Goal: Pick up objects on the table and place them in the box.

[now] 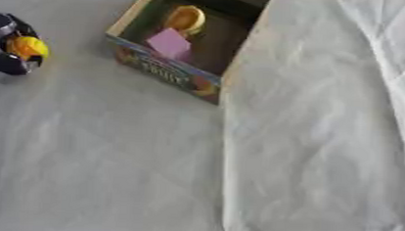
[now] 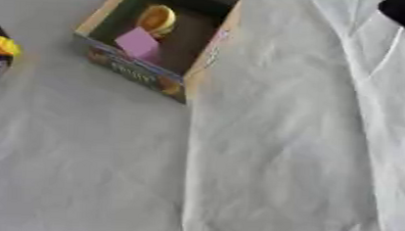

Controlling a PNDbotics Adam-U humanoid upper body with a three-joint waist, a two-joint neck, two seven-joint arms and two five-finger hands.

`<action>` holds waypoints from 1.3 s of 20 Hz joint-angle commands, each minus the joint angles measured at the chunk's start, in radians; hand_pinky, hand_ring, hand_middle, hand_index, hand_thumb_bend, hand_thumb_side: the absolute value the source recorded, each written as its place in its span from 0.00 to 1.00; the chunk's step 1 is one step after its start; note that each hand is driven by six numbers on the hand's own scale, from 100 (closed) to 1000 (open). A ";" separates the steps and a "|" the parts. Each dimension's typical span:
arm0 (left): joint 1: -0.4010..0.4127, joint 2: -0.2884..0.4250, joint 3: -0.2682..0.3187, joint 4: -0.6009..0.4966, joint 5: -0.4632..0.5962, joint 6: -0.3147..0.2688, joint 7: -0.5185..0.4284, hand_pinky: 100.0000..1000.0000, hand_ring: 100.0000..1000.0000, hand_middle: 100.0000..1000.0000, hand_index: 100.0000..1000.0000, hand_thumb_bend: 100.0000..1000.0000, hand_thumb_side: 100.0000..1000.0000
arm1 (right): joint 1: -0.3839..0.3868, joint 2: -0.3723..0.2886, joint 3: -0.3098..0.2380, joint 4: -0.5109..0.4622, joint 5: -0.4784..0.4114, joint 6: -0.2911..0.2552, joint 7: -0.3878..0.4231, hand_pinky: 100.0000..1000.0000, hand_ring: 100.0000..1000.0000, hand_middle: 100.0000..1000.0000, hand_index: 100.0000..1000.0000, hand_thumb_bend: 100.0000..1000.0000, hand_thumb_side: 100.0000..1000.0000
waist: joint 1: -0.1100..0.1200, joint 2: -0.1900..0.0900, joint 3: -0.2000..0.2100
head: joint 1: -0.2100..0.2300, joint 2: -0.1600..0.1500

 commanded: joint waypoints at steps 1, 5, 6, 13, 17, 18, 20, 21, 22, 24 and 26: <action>-0.042 0.024 -0.020 -0.133 0.049 -0.025 -0.007 0.49 0.56 0.51 0.55 0.00 0.00 | -0.007 -0.023 -0.017 -0.015 -0.008 -0.002 -0.007 0.86 0.77 0.69 0.70 0.00 0.48 | 0.000 -0.036 0.004 | 0.002 0.003; -0.089 -0.016 -0.091 -0.308 0.088 -0.060 -0.056 0.51 0.58 0.52 0.57 0.02 0.00 | -0.009 -0.021 -0.018 -0.015 -0.010 -0.003 -0.009 0.86 0.77 0.68 0.70 0.00 0.48 | 0.000 -0.050 0.009 | 0.000 0.010; -0.103 -0.039 -0.112 -0.345 0.092 -0.070 -0.071 0.51 0.58 0.52 0.57 0.03 0.00 | -0.011 -0.019 -0.017 -0.015 -0.011 -0.003 -0.009 0.86 0.77 0.68 0.70 0.00 0.48 | -0.001 -0.054 0.009 | 0.001 0.009; -0.182 -0.235 -0.172 -0.411 0.029 -0.096 -0.110 0.53 0.59 0.52 0.57 0.08 0.00 | -0.035 -0.001 -0.008 -0.015 -0.023 -0.011 0.000 0.85 0.77 0.68 0.70 0.00 0.48 | -0.010 -0.071 -0.013 | 0.018 -0.001; -0.217 -0.341 -0.147 -0.319 -0.094 -0.120 -0.043 0.53 0.59 0.53 0.58 0.05 0.00 | -0.072 0.021 -0.003 -0.015 -0.036 -0.021 0.006 0.85 0.77 0.68 0.70 0.00 0.48 | -0.015 -0.065 -0.048 | 0.051 -0.015; -0.225 -0.369 -0.133 -0.291 -0.119 -0.123 -0.015 0.53 0.59 0.54 0.58 0.03 0.00 | -0.085 0.028 0.000 -0.015 -0.040 -0.023 0.009 0.85 0.77 0.68 0.70 0.00 0.48 | -0.016 -0.061 -0.059 | 0.063 -0.017; -0.236 -0.412 -0.114 -0.237 -0.164 -0.129 0.041 0.54 0.60 0.54 0.59 0.04 0.00 | -0.106 0.041 0.006 -0.015 -0.047 -0.026 0.017 0.85 0.77 0.68 0.70 0.00 0.48 | -0.017 -0.055 -0.077 | 0.085 -0.021; -0.238 -0.429 -0.106 -0.215 -0.186 -0.132 0.067 0.54 0.60 0.54 0.59 0.04 0.00 | -0.113 0.046 0.008 -0.015 -0.049 -0.027 0.020 0.85 0.77 0.68 0.70 0.00 0.48 | -0.018 -0.052 -0.084 | 0.093 -0.024; -0.237 -0.444 -0.100 -0.195 -0.205 -0.130 0.088 0.54 0.60 0.55 0.59 0.04 0.00 | -0.119 0.051 0.009 -0.015 -0.050 -0.027 0.022 0.85 0.77 0.68 0.70 0.00 0.48 | -0.018 -0.050 -0.090 | 0.099 -0.027; -0.230 -0.467 -0.092 -0.164 -0.239 -0.121 0.124 0.55 0.61 0.55 0.60 0.07 0.00 | -0.122 0.057 0.008 -0.015 -0.053 -0.026 0.023 0.85 0.77 0.68 0.69 0.00 0.48 | -0.018 -0.047 -0.096 | 0.107 -0.029; -0.221 -0.480 -0.092 -0.139 -0.274 -0.108 0.146 0.56 0.62 0.56 0.61 0.15 0.00 | -0.122 0.061 0.007 -0.015 -0.055 -0.024 0.021 0.85 0.77 0.68 0.69 0.00 0.48 | -0.017 -0.045 -0.099 | 0.111 -0.028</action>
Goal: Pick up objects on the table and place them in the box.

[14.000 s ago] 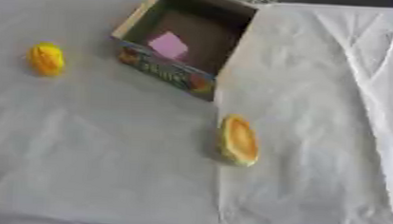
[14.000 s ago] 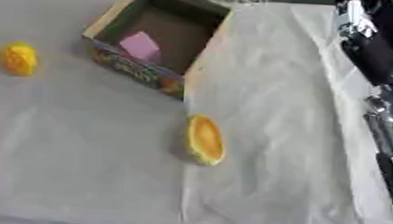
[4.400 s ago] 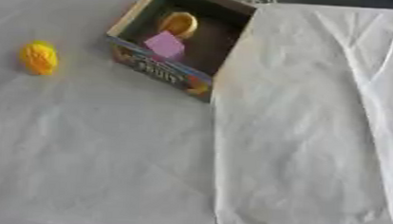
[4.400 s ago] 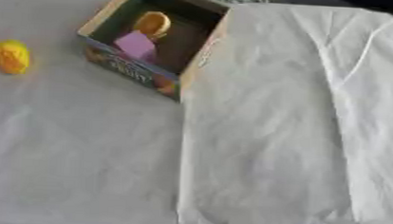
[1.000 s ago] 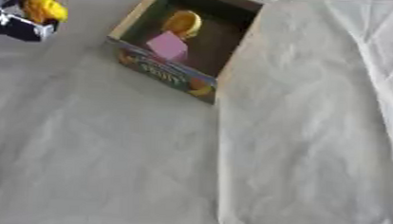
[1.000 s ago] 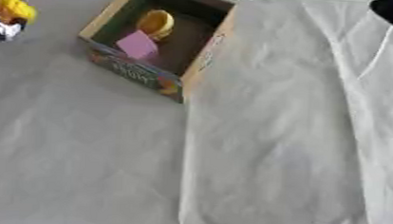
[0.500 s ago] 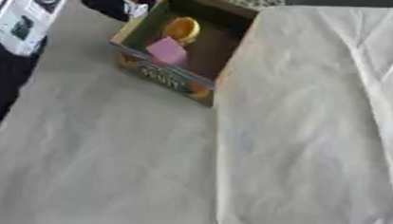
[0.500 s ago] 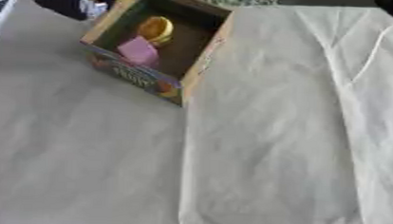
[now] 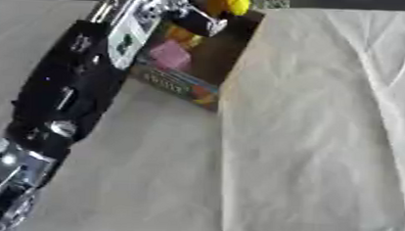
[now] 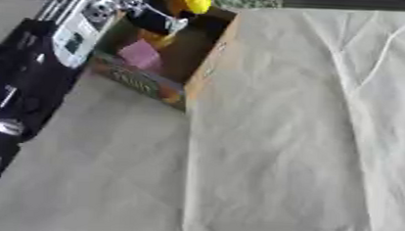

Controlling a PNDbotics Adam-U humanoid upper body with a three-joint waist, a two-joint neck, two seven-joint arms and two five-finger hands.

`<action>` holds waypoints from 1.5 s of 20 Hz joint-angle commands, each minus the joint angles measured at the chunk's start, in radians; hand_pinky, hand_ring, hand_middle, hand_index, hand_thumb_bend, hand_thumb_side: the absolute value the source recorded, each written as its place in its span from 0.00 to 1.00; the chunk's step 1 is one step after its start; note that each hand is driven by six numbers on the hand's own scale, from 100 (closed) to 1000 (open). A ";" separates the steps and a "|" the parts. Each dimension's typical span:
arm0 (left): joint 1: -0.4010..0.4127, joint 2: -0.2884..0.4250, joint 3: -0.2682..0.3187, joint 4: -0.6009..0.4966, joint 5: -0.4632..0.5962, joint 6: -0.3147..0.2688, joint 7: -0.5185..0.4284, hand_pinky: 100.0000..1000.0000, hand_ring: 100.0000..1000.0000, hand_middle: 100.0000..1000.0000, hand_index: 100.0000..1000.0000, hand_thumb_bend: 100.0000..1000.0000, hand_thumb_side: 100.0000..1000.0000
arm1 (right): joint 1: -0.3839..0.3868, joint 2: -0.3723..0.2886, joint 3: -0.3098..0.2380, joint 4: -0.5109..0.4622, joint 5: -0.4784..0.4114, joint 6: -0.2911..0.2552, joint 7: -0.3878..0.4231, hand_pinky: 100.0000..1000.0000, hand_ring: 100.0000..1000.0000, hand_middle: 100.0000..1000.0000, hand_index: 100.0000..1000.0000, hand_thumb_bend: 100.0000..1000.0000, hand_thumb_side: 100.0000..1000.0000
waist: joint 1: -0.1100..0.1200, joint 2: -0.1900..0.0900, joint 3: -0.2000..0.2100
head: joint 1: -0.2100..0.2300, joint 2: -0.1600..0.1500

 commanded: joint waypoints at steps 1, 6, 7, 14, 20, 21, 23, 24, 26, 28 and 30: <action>-0.008 -0.015 0.013 0.029 -0.057 0.018 0.042 0.56 0.62 0.57 0.62 0.20 0.00 | -0.015 -0.012 -0.009 -0.015 -0.009 0.000 0.001 0.85 0.77 0.68 0.69 0.00 0.48 | -0.003 -0.020 -0.003 | 0.010 -0.015; 0.010 -0.018 0.013 0.059 -0.119 0.049 0.069 0.57 0.63 0.57 0.63 0.27 0.00 | -0.004 -0.012 -0.013 -0.015 -0.008 0.002 -0.003 0.85 0.77 0.68 0.69 0.00 0.48 | -0.002 -0.020 -0.003 | 0.010 -0.013; 0.012 -0.017 0.013 0.063 -0.131 0.052 0.074 0.57 0.63 0.57 0.63 0.27 0.00 | -0.002 -0.013 -0.013 -0.015 -0.008 0.002 -0.003 0.85 0.77 0.68 0.69 0.00 0.48 | -0.002 -0.020 -0.003 | 0.010 -0.014; 0.029 -0.008 0.019 0.100 -0.187 0.081 0.073 0.63 0.70 0.64 0.70 0.35 0.00 | 0.009 -0.013 -0.012 -0.015 -0.007 0.010 0.001 0.85 0.77 0.68 0.69 0.00 0.48 | 0.000 -0.018 0.000 | 0.005 -0.010; 0.035 -0.001 0.034 0.105 -0.235 0.117 0.021 1.00 1.00 0.90 0.93 0.67 0.23 | 0.020 -0.016 -0.015 -0.015 -0.006 0.013 -0.002 0.85 0.77 0.68 0.69 0.00 0.48 | 0.001 -0.022 -0.001 | 0.005 -0.006; 0.034 0.001 0.040 0.096 -0.236 0.121 0.033 1.00 1.00 0.90 0.93 0.67 0.23 | 0.022 -0.016 -0.016 -0.015 -0.006 0.014 -0.003 0.85 0.77 0.68 0.69 0.00 0.48 | 0.001 -0.023 -0.001 | 0.005 -0.005; 0.031 0.006 0.047 0.083 -0.229 0.124 0.060 0.99 1.00 0.89 0.93 0.65 0.21 | 0.025 -0.016 -0.016 -0.015 -0.006 0.017 -0.004 0.85 0.77 0.68 0.69 0.00 0.48 | 0.001 -0.025 0.000 | 0.004 -0.005; 0.030 0.008 0.050 0.077 -0.221 0.125 0.074 0.97 1.00 0.87 0.92 0.59 0.19 | 0.025 -0.015 -0.016 -0.015 -0.006 0.018 -0.004 0.85 0.77 0.68 0.69 0.00 0.48 | 0.001 -0.026 0.000 | 0.004 -0.005; 0.029 0.014 0.055 0.057 -0.193 0.130 0.107 0.95 0.98 0.86 0.90 0.52 0.19 | 0.023 -0.013 -0.016 -0.015 -0.008 0.021 -0.004 0.85 0.77 0.68 0.69 0.00 0.48 | 0.000 -0.027 0.000 | 0.003 -0.004; 0.025 0.028 0.064 0.013 -0.136 0.140 0.139 0.91 0.95 0.83 0.88 0.40 0.10 | 0.022 -0.013 -0.018 -0.015 -0.010 0.020 -0.007 0.85 0.77 0.68 0.69 0.00 0.48 | 0.000 -0.029 0.003 | -0.001 0.002; 0.024 0.055 0.070 -0.073 -0.052 0.160 0.172 0.88 0.93 0.81 0.86 0.32 0.09 | 0.022 -0.017 -0.021 -0.015 -0.012 0.013 -0.013 0.85 0.77 0.68 0.69 0.00 0.48 | 0.002 -0.032 0.008 | -0.011 0.012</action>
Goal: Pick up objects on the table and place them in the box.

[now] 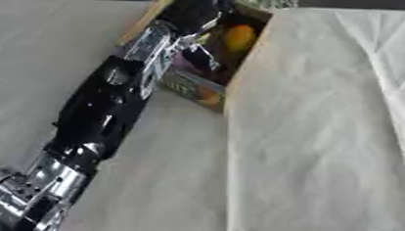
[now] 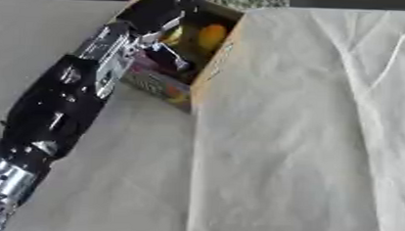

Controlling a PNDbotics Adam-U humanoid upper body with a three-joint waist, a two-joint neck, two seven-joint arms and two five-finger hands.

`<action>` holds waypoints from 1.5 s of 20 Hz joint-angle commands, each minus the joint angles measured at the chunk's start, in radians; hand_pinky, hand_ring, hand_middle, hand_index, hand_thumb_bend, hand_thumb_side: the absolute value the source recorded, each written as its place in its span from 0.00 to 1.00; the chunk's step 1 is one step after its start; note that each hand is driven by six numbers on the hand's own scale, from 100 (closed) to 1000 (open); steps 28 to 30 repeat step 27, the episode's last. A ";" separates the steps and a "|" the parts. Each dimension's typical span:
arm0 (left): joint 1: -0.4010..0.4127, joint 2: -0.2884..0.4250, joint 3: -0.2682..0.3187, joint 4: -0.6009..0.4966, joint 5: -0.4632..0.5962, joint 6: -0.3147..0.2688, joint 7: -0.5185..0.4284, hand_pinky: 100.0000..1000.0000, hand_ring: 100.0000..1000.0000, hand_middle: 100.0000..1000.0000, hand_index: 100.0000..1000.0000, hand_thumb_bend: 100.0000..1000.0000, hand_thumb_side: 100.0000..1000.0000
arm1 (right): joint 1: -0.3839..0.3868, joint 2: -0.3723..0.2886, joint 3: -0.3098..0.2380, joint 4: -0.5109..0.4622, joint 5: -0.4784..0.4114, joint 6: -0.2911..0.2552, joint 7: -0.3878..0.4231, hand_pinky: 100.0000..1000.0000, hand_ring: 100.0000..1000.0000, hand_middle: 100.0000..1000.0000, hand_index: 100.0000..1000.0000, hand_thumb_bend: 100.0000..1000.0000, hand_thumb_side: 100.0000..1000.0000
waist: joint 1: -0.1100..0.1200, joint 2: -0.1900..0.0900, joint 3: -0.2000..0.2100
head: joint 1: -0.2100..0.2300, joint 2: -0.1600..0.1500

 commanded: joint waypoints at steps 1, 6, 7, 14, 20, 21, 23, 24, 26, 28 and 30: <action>-0.024 0.064 0.019 -0.150 0.138 0.023 0.049 0.86 0.91 0.80 0.85 0.24 0.08 | -0.013 -0.026 -0.020 -0.015 -0.008 -0.008 -0.011 0.85 0.77 0.68 0.69 0.00 0.48 | -0.002 -0.033 0.005 | -0.017 0.012; 0.019 0.217 0.056 -0.488 0.504 0.055 0.084 0.76 0.81 0.72 0.79 0.14 0.00 | 0.014 -0.047 -0.044 -0.015 -0.006 -0.042 -0.043 0.85 0.76 0.68 0.69 0.00 0.48 | 0.005 -0.042 0.032 | -0.062 0.030; 0.035 0.255 0.065 -0.554 0.566 0.058 0.090 0.76 0.81 0.72 0.79 0.15 0.00 | 0.023 -0.051 -0.051 -0.015 -0.004 -0.048 -0.051 0.85 0.76 0.68 0.69 0.00 0.48 | 0.006 -0.044 0.038 | -0.071 0.032; 0.226 0.446 0.175 -0.907 0.866 0.122 0.184 0.74 0.78 0.70 0.78 0.14 0.00 | 0.070 -0.063 -0.074 -0.015 0.003 -0.068 -0.086 0.85 0.76 0.68 0.69 0.00 0.48 | 0.000 -0.054 0.076 | -0.110 0.040; 0.445 0.520 0.245 -0.998 1.007 0.065 0.383 0.72 0.76 0.69 0.78 0.15 0.02 | 0.091 -0.061 -0.086 -0.015 -0.004 -0.107 -0.120 0.84 0.75 0.67 0.68 0.00 0.49 | -0.010 -0.051 0.094 | -0.122 0.032; 0.482 0.524 0.250 -0.999 1.016 0.039 0.410 0.72 0.76 0.69 0.78 0.13 0.04 | 0.094 -0.059 -0.088 -0.015 -0.007 -0.118 -0.127 0.84 0.75 0.67 0.68 0.00 0.49 | -0.013 -0.051 0.096 | -0.123 0.030; 0.553 0.523 0.261 -0.999 1.027 -0.011 0.454 0.72 0.75 0.68 0.77 0.13 0.05 | 0.099 -0.053 -0.092 -0.015 -0.015 -0.149 -0.143 0.84 0.75 0.67 0.69 0.00 0.49 | -0.019 -0.049 0.099 | -0.122 0.026; 0.586 0.518 0.268 -0.999 1.027 -0.034 0.471 0.72 0.75 0.68 0.77 0.12 0.05 | 0.101 -0.049 -0.093 -0.015 -0.020 -0.168 -0.150 0.84 0.75 0.67 0.69 0.00 0.49 | -0.022 -0.049 0.101 | -0.121 0.025; 0.643 0.499 0.282 -0.999 1.022 -0.068 0.501 0.72 0.75 0.68 0.77 0.11 0.08 | 0.107 -0.039 -0.094 -0.015 -0.028 -0.205 -0.162 0.85 0.76 0.68 0.69 0.00 0.50 | -0.027 -0.049 0.104 | -0.118 0.025; 0.666 0.487 0.289 -0.999 1.019 -0.079 0.514 0.72 0.75 0.67 0.77 0.10 0.10 | 0.109 -0.034 -0.095 -0.015 -0.031 -0.222 -0.166 0.85 0.76 0.68 0.69 0.00 0.50 | -0.029 -0.049 0.105 | -0.118 0.025; 0.666 0.487 0.289 -0.999 1.019 -0.079 0.514 0.72 0.75 0.67 0.77 0.10 0.10 | 0.109 -0.034 -0.095 -0.015 -0.031 -0.222 -0.166 0.85 0.76 0.68 0.69 0.00 0.50 | -0.029 -0.049 0.105 | -0.118 0.025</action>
